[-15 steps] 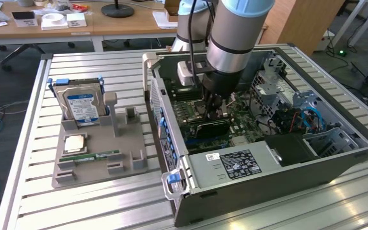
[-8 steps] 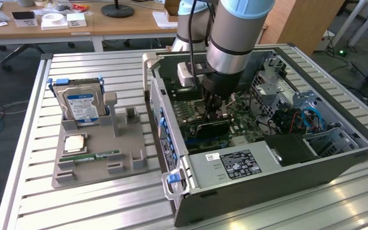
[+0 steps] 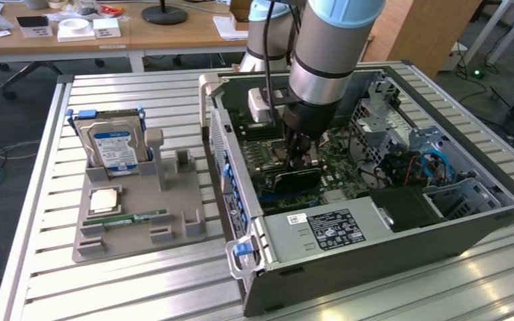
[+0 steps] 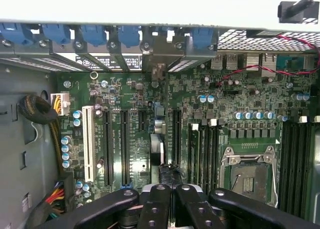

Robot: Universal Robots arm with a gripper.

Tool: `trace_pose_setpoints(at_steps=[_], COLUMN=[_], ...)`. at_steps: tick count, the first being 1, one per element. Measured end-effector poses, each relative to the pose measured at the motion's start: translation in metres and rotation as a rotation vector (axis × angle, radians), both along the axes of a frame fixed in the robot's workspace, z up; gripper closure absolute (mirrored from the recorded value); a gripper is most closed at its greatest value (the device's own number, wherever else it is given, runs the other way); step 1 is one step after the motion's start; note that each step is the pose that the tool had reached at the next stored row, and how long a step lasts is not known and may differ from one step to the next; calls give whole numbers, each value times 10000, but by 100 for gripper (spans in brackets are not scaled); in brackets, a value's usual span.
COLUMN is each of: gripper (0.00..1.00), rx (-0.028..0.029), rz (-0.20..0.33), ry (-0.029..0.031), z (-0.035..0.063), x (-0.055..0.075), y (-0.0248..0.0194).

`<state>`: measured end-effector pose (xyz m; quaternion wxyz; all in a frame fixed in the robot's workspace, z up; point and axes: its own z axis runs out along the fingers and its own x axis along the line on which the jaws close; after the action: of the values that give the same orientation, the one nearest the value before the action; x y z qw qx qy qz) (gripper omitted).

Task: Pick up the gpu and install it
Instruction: 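Press down on the gpu until it lock into place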

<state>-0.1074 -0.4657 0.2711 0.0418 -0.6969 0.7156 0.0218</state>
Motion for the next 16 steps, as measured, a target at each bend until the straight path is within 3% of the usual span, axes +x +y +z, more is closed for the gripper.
trace_pose_setpoints(at_steps=[16], gripper=[89], rx=[2], rz=[1], ry=[-1], z=[-37], x=[-2], y=[7])
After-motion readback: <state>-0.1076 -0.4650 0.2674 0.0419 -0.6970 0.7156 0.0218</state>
